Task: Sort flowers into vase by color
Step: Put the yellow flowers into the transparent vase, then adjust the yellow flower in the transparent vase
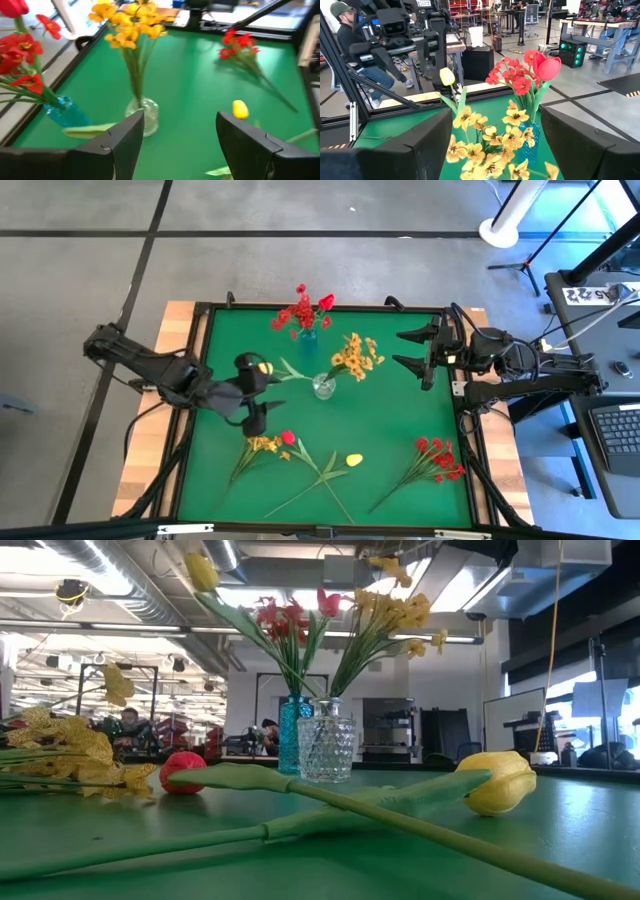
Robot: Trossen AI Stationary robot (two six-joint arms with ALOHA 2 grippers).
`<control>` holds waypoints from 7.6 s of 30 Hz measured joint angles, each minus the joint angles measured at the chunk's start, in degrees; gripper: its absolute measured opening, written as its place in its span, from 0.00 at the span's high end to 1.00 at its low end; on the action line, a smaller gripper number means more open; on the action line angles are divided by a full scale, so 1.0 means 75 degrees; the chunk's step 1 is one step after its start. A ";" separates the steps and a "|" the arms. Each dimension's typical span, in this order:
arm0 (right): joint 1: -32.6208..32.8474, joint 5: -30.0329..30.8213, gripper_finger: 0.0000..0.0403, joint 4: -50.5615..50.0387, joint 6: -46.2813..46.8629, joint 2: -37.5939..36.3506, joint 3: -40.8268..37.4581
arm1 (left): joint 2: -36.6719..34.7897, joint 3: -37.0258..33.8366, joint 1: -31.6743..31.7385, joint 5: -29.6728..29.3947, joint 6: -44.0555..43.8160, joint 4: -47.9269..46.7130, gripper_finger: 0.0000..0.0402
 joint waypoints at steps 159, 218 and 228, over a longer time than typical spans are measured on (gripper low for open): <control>0.0003 -0.0673 0.25 -0.0520 0.0046 0.0117 -0.0006 | 0.3150 -0.4103 0.2459 0.0318 0.3453 1.1677 0.86; 0.0003 -0.0702 0.25 -0.0523 0.0210 0.0117 -0.0003 | 0.0694 -0.4086 0.0911 -0.0575 0.2071 0.7715 0.39; 0.0003 -0.0761 0.25 -0.0629 0.0267 0.0117 -0.0003 | 0.0409 -0.4092 0.0601 -0.1446 0.2043 0.7130 0.39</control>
